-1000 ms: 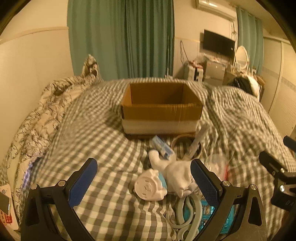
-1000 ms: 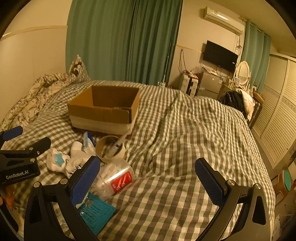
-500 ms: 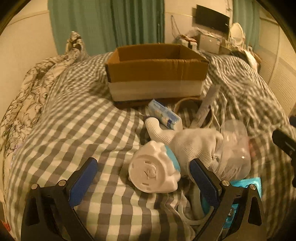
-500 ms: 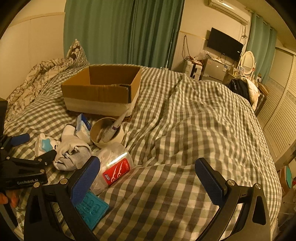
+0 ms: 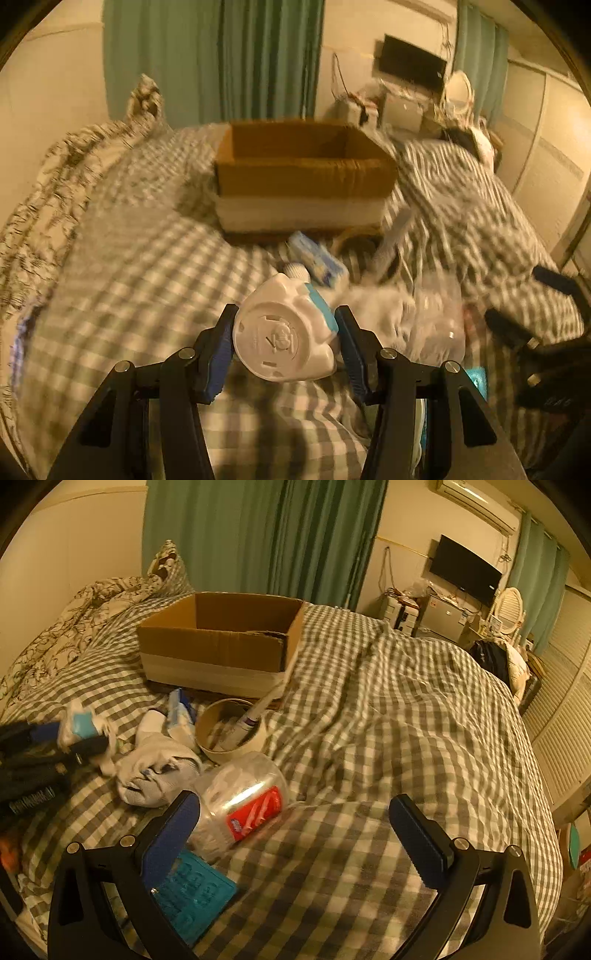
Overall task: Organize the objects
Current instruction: 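Grasp the white toy with the left tool while the right tool grasps the white glove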
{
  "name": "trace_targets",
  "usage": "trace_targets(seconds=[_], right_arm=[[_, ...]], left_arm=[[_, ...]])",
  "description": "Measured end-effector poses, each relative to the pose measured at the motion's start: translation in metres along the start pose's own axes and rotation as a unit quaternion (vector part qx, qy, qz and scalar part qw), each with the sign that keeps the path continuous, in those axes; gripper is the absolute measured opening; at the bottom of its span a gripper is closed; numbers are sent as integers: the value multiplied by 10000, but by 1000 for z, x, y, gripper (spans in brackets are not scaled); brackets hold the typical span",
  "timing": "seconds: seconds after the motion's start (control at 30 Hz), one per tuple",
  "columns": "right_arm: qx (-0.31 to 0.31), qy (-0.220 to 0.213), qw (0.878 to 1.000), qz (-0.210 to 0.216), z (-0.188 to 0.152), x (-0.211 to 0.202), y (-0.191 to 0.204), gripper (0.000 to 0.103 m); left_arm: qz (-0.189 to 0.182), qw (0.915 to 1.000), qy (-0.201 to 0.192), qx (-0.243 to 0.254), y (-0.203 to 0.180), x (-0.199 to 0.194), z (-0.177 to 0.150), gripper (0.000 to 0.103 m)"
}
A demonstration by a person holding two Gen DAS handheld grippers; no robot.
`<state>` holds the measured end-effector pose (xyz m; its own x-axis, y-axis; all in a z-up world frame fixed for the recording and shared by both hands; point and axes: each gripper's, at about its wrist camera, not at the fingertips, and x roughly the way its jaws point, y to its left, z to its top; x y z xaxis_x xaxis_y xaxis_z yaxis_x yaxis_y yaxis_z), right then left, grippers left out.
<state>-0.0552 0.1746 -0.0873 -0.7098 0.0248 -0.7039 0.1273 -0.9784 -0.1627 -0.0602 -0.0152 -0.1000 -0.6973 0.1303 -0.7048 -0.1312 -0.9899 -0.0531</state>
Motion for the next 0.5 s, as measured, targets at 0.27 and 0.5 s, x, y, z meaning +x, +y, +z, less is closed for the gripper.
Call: trace_targets(seconds=[0.27, 0.5], right_arm=[[-512, 76, 9947, 890, 30, 21, 52, 103], [-990, 592, 9875, 1071, 31, 69, 97, 90]], left_arm=[[592, 9979, -219, -163, 33, -14, 14, 54], [617, 9976, -214, -225, 45, -11, 14, 54]])
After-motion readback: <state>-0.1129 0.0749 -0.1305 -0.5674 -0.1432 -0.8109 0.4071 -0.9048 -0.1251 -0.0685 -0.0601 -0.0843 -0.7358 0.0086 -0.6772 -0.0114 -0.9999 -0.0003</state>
